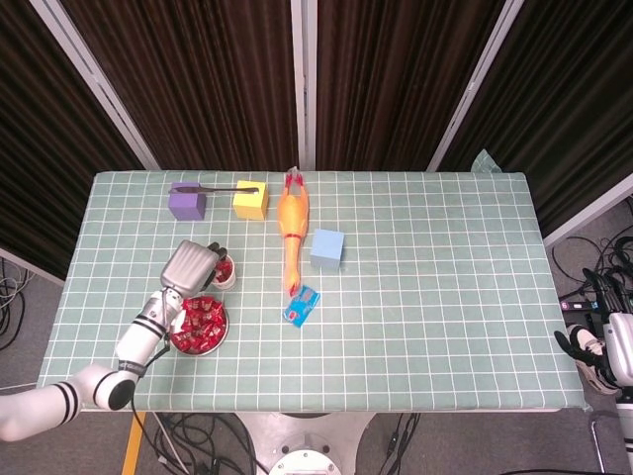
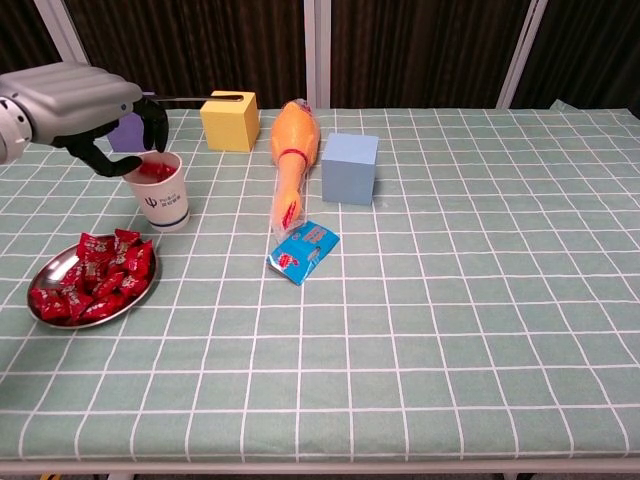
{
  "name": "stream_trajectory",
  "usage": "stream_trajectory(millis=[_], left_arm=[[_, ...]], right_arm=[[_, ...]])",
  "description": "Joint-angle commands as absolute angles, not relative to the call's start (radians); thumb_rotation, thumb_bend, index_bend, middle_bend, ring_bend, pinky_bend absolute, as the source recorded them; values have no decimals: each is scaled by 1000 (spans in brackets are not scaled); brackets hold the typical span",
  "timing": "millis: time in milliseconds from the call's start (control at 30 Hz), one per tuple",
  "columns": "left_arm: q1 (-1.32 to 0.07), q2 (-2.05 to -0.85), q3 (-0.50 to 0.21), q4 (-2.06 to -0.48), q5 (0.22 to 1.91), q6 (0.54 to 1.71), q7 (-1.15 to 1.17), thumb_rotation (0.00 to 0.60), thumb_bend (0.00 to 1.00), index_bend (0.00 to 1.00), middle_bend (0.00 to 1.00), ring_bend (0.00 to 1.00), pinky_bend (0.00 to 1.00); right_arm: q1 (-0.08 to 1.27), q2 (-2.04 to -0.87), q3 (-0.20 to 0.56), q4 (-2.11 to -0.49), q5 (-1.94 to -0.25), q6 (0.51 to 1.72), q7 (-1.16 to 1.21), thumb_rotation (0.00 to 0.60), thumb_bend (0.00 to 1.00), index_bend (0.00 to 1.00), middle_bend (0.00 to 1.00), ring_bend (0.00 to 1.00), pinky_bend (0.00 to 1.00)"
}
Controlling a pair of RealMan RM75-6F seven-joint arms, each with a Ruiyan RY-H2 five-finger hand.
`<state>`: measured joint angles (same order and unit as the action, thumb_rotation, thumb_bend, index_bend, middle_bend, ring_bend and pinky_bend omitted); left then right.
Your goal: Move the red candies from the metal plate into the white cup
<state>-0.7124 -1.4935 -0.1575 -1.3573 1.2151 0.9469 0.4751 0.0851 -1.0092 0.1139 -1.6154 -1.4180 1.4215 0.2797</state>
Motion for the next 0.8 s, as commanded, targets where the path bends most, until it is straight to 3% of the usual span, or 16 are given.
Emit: stream_trajectory(millis=[33,233,433,600,800], left_arm=[[-705,-1478,-147,-1379,1212,957,487,600,440,409,448,894,1000],[-655,-1425,-128,-1466,1237,1035,452,600,427,349,392,879,1000],[-550,-1381,-45,-1539,1356,1177,367,600,410,366,398,879,1000],[-516,-1405,18,-1518,1396,1167,353,600,393,404,427,879,1000],[-522,-1467,36,-1441,1376,1096,384,600,373,403,424,879,1000]], right_arm=[[85,-1009,114,-1616,-1418,1421,278,600,155,15,98,17,373],[85,-1006,115,-1621,-1423,1426,278,600,156,15,97,17,374],[90,-1006,114,-1623,-1431,1423,276,600,155,15,98,17,374],[92,-1009,112,-1625,-1436,1422,274,600,155,15,98,17,374],[88,-1004,111,-1631,-1437,1429,271,600,155,15,97,17,375]])
